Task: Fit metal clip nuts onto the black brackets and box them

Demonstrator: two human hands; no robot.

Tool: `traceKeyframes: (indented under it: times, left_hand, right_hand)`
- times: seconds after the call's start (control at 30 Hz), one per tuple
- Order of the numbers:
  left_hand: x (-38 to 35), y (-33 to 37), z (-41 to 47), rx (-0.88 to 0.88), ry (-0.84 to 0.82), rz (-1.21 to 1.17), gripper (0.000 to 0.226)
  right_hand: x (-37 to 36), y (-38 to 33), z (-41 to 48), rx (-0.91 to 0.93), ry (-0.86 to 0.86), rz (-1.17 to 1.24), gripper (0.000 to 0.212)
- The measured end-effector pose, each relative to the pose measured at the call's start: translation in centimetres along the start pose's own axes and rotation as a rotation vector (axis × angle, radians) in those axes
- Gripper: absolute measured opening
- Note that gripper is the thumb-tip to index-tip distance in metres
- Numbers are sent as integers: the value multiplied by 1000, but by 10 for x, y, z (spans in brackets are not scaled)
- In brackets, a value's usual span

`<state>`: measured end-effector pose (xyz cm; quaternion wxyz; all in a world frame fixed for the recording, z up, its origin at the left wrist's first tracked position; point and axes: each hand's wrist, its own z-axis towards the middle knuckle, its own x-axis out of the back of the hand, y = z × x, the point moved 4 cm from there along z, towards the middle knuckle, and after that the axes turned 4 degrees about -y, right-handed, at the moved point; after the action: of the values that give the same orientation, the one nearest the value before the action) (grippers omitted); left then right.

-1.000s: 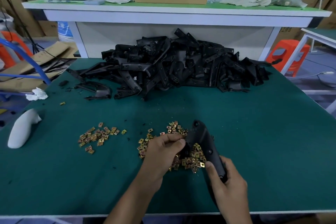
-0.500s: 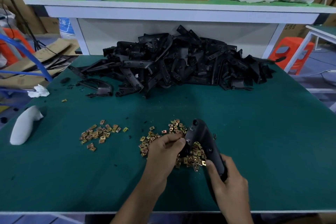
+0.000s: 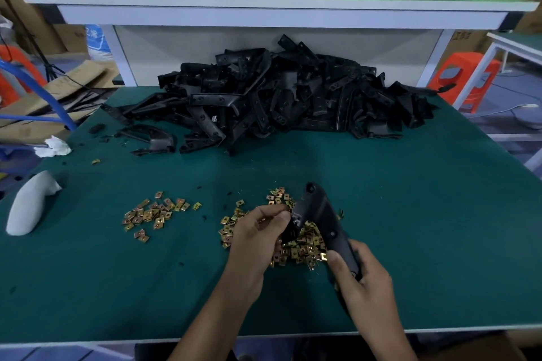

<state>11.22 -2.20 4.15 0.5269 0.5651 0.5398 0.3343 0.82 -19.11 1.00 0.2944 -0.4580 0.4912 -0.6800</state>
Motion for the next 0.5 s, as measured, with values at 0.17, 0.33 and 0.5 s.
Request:
traceKeyframes:
  times: [0.17,0.33,0.5]
  left_hand:
    - [-4,7,-2,-23,-58,47,14]
    - [-1,11,-2,20,-95,6,9]
    - [3,6,-1,124,-159,-106,10]
  right_hand:
    - [4,-1,-1,-17,4,75,16]
    - [3,-2,-1,-21,-11,87,19]
    - [1,-5,-1,-26,-15,116,17]
